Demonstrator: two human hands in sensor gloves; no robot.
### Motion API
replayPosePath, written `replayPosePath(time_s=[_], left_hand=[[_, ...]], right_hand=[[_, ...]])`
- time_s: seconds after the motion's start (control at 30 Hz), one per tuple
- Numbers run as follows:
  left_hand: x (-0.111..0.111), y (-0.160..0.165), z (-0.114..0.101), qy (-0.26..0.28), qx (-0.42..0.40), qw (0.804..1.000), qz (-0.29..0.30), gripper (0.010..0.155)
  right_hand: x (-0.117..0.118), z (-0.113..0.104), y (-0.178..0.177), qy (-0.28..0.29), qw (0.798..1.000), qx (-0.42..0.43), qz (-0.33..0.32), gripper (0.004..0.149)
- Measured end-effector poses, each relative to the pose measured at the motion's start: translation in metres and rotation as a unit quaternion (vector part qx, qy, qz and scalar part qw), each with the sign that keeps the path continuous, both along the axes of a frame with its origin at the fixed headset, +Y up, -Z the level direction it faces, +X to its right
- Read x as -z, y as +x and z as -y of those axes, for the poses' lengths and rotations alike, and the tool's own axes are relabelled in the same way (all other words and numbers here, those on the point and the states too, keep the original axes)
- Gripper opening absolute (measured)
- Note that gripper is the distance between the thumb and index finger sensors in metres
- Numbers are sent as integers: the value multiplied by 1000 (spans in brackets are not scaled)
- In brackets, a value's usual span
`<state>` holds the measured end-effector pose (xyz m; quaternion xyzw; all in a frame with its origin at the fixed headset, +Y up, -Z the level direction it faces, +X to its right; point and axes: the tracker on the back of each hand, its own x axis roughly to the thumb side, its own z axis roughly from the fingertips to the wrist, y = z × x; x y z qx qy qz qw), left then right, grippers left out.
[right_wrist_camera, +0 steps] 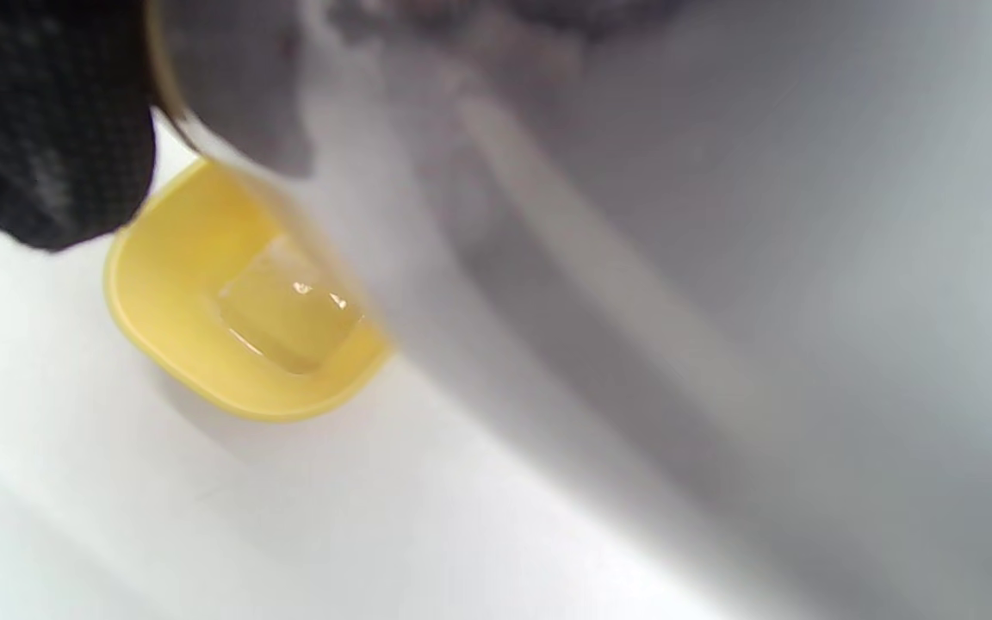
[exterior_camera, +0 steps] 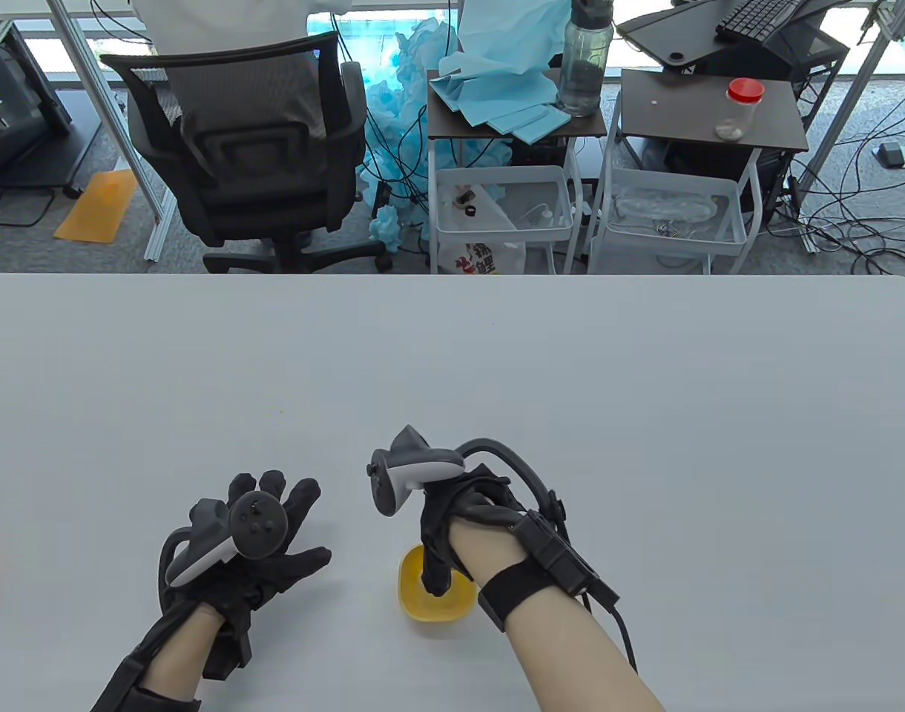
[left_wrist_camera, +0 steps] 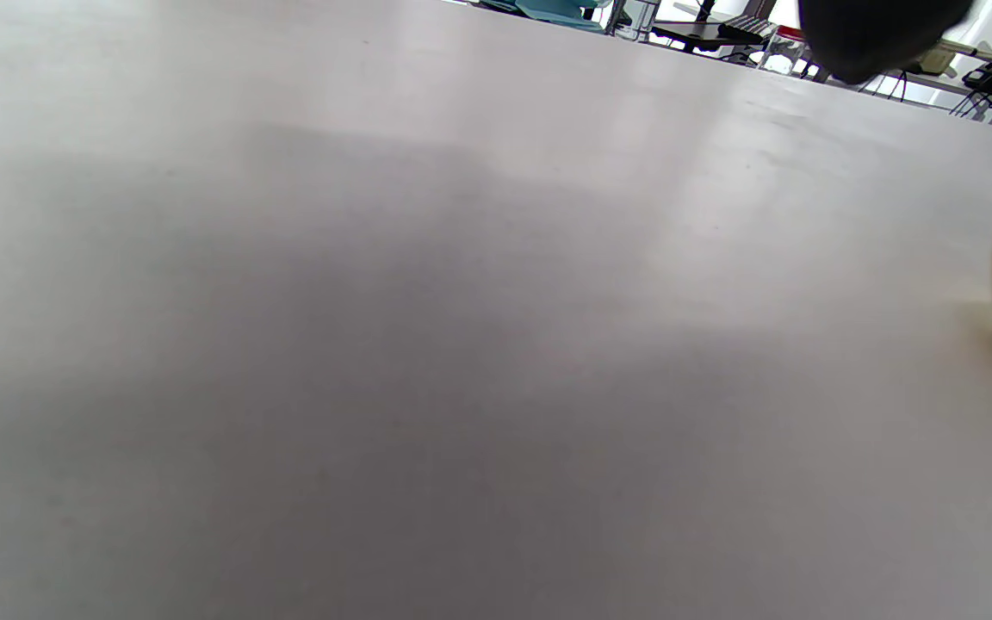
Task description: Invert dispenser and press with thumb onto small dish
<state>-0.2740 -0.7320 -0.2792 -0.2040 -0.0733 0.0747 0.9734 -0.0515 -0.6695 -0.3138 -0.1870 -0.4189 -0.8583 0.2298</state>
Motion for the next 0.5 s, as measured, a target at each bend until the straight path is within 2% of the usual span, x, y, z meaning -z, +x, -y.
replayPosePath(time_s=[0.23,0.5], left_hand=[[0,0,1,-4,-1,1000,2,83],[1,0,0,-3,-2,1000,1,83]], right_hand=[[-1,13,-27,-4,996,-75,-44,85],[1,21,-35,2,994,-93,-61,72]])
